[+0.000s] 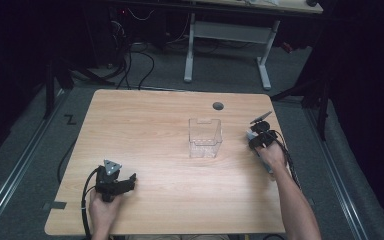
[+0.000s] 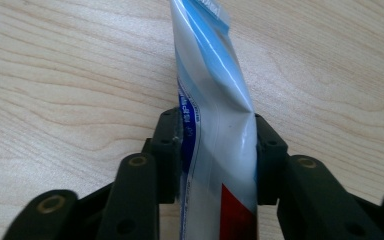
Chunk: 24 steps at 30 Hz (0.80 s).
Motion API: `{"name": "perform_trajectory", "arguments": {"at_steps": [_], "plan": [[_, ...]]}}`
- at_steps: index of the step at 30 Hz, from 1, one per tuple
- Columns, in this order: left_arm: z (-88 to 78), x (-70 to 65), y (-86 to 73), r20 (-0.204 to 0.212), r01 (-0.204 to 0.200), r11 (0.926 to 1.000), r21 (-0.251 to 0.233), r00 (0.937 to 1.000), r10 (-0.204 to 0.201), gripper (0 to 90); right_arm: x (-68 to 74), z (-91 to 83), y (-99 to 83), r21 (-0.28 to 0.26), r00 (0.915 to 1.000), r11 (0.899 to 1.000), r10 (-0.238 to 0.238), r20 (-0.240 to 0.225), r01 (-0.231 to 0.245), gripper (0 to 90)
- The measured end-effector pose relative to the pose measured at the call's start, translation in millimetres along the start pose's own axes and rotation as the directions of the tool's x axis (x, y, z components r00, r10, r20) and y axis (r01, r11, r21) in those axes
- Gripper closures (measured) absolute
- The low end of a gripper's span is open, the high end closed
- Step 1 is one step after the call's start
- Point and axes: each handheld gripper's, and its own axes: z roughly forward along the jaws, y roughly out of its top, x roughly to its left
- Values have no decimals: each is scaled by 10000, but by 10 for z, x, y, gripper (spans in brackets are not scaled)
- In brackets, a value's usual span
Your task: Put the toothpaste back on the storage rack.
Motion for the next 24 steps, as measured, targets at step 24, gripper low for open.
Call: {"name": "perform_trajectory", "arguments": {"at_steps": [24], "plan": [[0, 0, 0, -9, 8, 10000, -5, 10000, -8, 214, -44, -449, -271, -1485, 9890, 9881, -598, -1355, 394, 723]]}}
